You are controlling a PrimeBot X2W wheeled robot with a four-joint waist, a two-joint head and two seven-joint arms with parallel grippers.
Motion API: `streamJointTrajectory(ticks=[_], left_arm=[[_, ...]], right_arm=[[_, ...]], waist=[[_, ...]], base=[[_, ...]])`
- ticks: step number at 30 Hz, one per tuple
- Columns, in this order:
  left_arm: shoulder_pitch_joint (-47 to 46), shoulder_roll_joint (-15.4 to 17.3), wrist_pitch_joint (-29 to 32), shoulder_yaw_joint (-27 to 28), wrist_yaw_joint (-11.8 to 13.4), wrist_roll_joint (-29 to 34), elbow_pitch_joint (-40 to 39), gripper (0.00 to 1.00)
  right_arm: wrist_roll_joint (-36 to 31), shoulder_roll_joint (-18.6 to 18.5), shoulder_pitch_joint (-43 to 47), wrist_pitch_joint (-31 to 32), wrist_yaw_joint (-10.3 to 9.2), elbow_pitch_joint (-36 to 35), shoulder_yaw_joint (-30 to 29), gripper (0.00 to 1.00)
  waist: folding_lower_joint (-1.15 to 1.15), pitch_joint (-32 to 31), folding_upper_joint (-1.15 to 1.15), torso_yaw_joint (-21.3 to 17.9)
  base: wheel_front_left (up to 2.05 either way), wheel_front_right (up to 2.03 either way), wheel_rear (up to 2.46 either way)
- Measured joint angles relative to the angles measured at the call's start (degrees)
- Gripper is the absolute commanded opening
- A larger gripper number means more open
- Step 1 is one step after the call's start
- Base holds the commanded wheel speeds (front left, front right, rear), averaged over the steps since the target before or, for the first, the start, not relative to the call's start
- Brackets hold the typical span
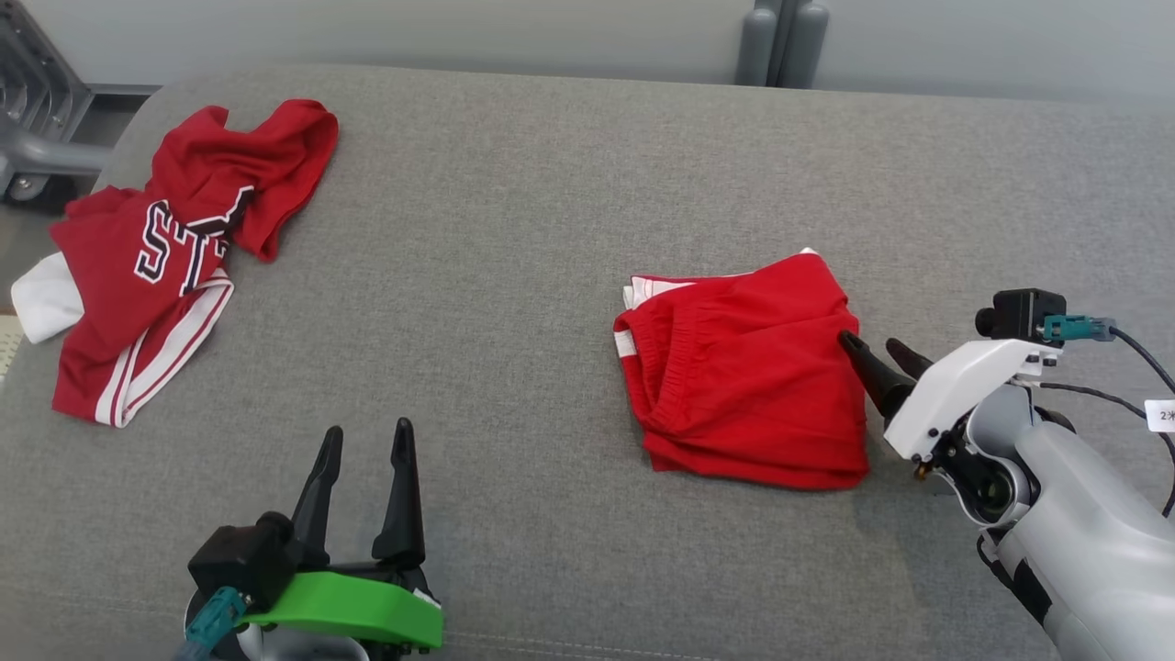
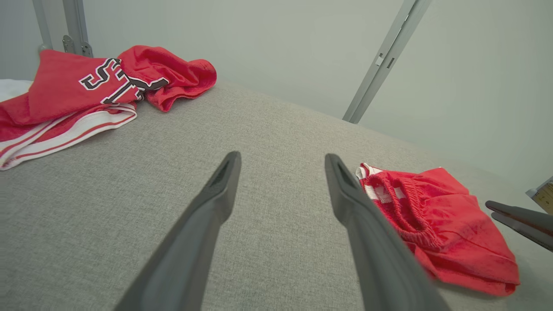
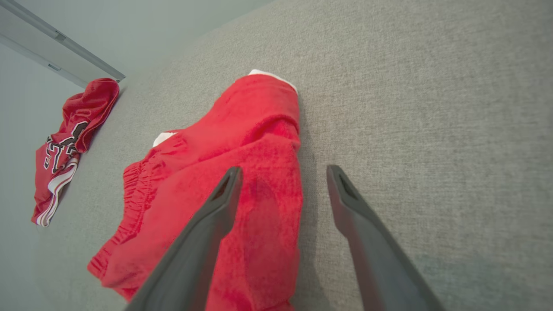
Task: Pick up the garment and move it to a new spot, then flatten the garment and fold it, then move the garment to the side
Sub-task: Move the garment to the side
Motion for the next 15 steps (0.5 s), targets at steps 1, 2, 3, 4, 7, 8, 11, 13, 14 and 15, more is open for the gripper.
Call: streamJointTrajectory(ticks=[1,2,3,4,7,8,11,13,14,15], left_arm=[[-0.02,0.00,0.00,-0.01,0.00,0.15,-0.02,1.00],[-0.03,0.00,0.00,-0.04,0.00,0.27,-0.10,1.00],[-0.07,0.00,0.00,-0.09,0.00,0.31,-0.14,1.00],[-0.08,0.00,0.00,-0.11,0.00,0.31,-0.14,1.00],[-0.10,0.00,0.00,-0.24,0.00,0.30,-0.18,1.00],[-0.13,0.00,0.00,-0.26,0.00,0.31,-0.19,1.00],[-0.26,0.00,0.00,-0.26,0.00,0.30,-0.19,1.00],[-0.29,0.00,0.00,-0.22,0.00,0.30,-0.18,1.00],[-0.30,0.00,0.00,-0.16,0.01,0.30,-0.18,1.00],[-0.30,0.00,0.00,-0.09,0.01,0.30,-0.18,1.00]], right_arm=[[0.01,0.00,0.00,0.00,0.00,0.38,-0.12,1.00],[0.08,0.02,0.00,-0.01,0.00,0.77,-0.24,1.00],[0.12,0.03,0.00,-0.09,0.00,1.18,-0.34,1.00],[0.18,0.02,0.00,-0.45,0.00,1.56,-0.47,1.00],[0.21,-0.03,-0.09,-0.58,0.01,2.69,-0.74,1.00],[0.29,-0.02,-0.13,-0.58,0.01,3.02,-0.81,1.00],[1.01,0.10,-0.20,-0.56,0.42,4.05,-0.96,1.00],[1.60,0.18,-0.27,-0.53,0.68,4.36,-0.97,1.00],[1.76,0.23,-0.37,-0.52,0.99,4.45,-0.97,1.00],[1.91,0.33,-0.53,-0.52,1.19,4.53,-0.93,0.49]], waist=[[0.00,0.28,0.00,0.30],[0.00,0.54,0.00,0.61],[0.00,0.80,0.00,0.95],[0.00,1.05,0.00,1.30],[0.00,1.74,0.00,2.38],[0.00,1.95,0.00,2.75],[0.00,2.53,0.00,3.87],[0.00,2.84,0.00,4.60],[0.00,2.98,0.00,4.95],[0.00,3.08,0.00,5.27]], base=[[0.00,0.00,0.00],[0.00,0.00,0.00],[0.00,0.00,0.00],[0.00,0.00,0.00],[0.00,0.00,0.00],[0.00,0.00,0.00],[0.00,0.00,0.00],[0.00,0.00,0.00],[0.00,0.00,0.00],[0.00,0.00,0.00]])
